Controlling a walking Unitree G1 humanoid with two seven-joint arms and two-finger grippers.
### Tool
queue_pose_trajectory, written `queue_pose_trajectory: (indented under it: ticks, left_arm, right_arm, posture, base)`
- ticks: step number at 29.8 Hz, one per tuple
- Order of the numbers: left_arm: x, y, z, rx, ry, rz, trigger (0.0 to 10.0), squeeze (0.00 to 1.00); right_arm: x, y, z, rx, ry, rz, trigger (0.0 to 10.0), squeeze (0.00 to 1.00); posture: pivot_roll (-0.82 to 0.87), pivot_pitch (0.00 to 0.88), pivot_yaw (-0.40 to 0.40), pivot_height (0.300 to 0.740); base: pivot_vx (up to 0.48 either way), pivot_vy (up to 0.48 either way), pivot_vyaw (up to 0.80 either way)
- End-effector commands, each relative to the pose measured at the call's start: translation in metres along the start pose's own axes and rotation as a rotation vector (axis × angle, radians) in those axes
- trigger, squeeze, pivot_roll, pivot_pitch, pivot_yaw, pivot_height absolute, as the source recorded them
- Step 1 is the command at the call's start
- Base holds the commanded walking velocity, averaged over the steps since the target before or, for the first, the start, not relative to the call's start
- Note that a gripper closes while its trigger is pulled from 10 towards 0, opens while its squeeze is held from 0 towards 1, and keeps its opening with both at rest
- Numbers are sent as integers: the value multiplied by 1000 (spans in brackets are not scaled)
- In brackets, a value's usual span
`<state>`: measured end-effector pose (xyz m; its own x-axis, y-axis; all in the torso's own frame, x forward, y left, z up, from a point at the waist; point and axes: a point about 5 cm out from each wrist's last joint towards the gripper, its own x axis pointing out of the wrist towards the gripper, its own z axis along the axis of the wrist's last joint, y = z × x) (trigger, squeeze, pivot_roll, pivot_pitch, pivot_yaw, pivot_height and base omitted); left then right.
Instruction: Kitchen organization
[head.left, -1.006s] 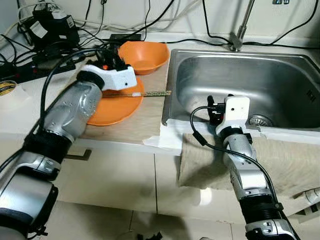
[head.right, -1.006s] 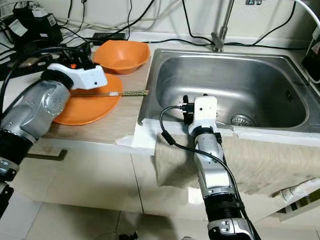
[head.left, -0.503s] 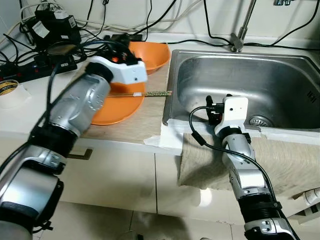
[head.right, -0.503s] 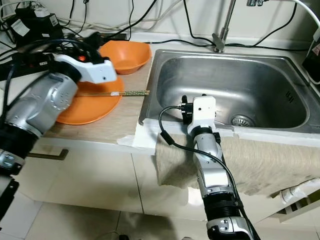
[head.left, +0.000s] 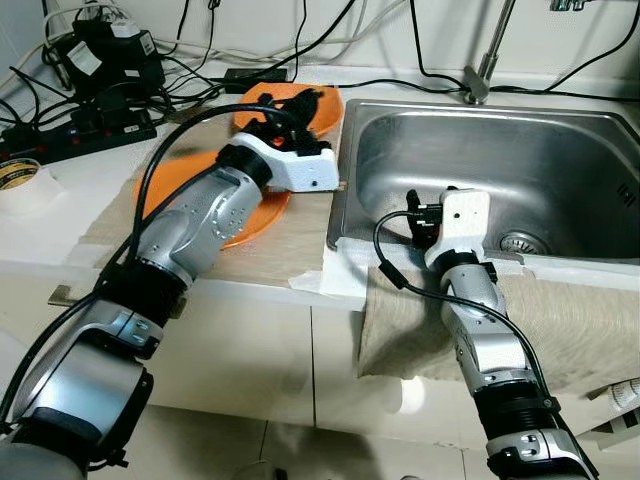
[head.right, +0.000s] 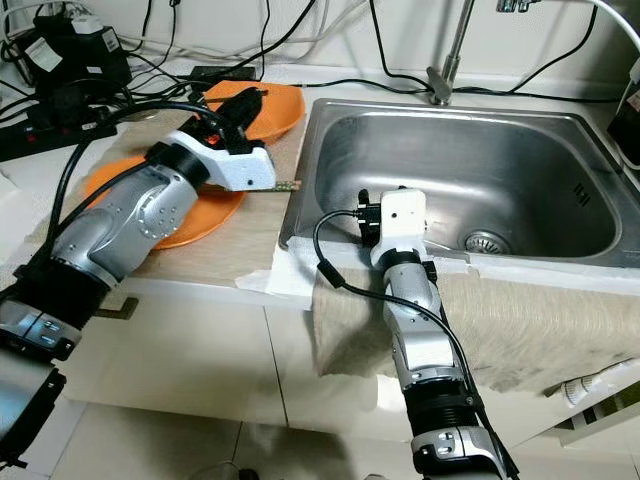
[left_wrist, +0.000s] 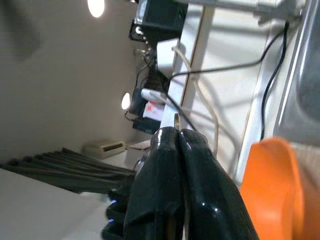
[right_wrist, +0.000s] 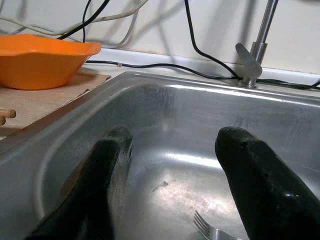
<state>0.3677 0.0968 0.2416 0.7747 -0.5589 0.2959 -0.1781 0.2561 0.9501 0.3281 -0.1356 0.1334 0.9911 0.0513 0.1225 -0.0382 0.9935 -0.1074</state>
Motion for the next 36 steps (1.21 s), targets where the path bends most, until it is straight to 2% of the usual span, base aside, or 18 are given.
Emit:
queue_pose_trajectory:
  ticks: [1,3,6,8,10,11,12,13,14,15,18,21,23,26,28,29,33,36]
  left_arm:
    - [7,13,5,-37,-28,42,0,0]
    - [9,16,7,-82,-33,59,0,0]
    - [17,30,9,-226,-31,120,0,0]
    - [19,35,10,-235,-43,145,0,0]
    - [24,47,12,-342,-52,200,0,0]
    - [24,47,12,-342,-52,200,0,0]
    - [28,56,10,-487,-48,245,0,0]
    - [28,56,10,-487,-48,245,0,0]
    - [30,61,5,-621,-19,280,0,0]
    - [31,62,1,-684,-1,295,0,0]
    - [29,60,-14,-938,76,337,0,0]
    - [28,56,-20,-1016,107,345,0,0]
    - [25,48,-31,-1160,176,365,0,0]
    - [23,44,-35,-1203,201,372,0,0]
    - [21,37,-41,-1299,243,387,0,0]
    - [21,37,-41,-1299,243,387,0,0]
    - [19,27,-48,-1509,299,430,0,0]
    - [21,30,-47,-1540,283,439,0,0]
  right_arm:
    - [-1,4,-4,8,16,14,10000,0]
    - [-1,4,-5,9,16,15,10000,0]
    - [0,4,-5,9,16,17,10000,0]
    - [0,4,-5,9,17,17,10000,0]
    - [0,5,-5,9,17,17,10000,0]
    - [0,5,-5,9,17,17,10000,0]
    - [0,5,-6,9,18,19,10000,0]
    - [0,5,-6,9,18,19,10000,0]
    - [0,5,-6,9,20,20,10000,0]
    - [0,5,-6,9,20,20,10000,0]
    - [0,5,-6,11,20,20,10000,0]
    - [0,5,-6,11,20,19,10000,0]
    - [0,5,-7,11,21,19,10000,0]
    - [0,5,-7,11,21,19,10000,0]
    - [-1,5,-7,10,20,20,10000,0]
    - [-1,5,-7,10,20,20,10000,0]
    - [-1,5,-7,8,19,25,10000,0]
    - [-1,5,-7,7,18,27,10000,0]
  posture:
    - [-18,0,35,732]
    - [-18,0,35,732]
    - [-17,0,35,732]
    - [-16,0,35,732]
    - [-16,0,34,732]
    - [-16,0,34,732]
    - [-16,0,34,732]
    - [-16,0,34,732]
    - [-17,0,35,732]
    - [-17,0,35,732]
    - [-19,0,35,732]
    - [-19,0,35,732]
    - [-20,0,36,732]
    - [-20,0,36,732]
    - [-20,0,33,732]
    - [-20,0,33,732]
    - [-20,0,29,732]
    - [-21,0,28,732]
  base:
    - [0,0,0]
    - [0,0,0]
    - [0,0,0]
    - [0,0,0]
    - [0,0,0]
    - [0,0,0]
    - [0,0,0]
    - [0,0,0]
    - [0,0,0]
    - [0,0,0]
    - [0,0,0]
    - [0,0,0]
    - [0,0,0]
    - [0,0,0]
    - [0,0,0]
    - [0,0,0]
    - [0,0,0]
    - [0,0,0]
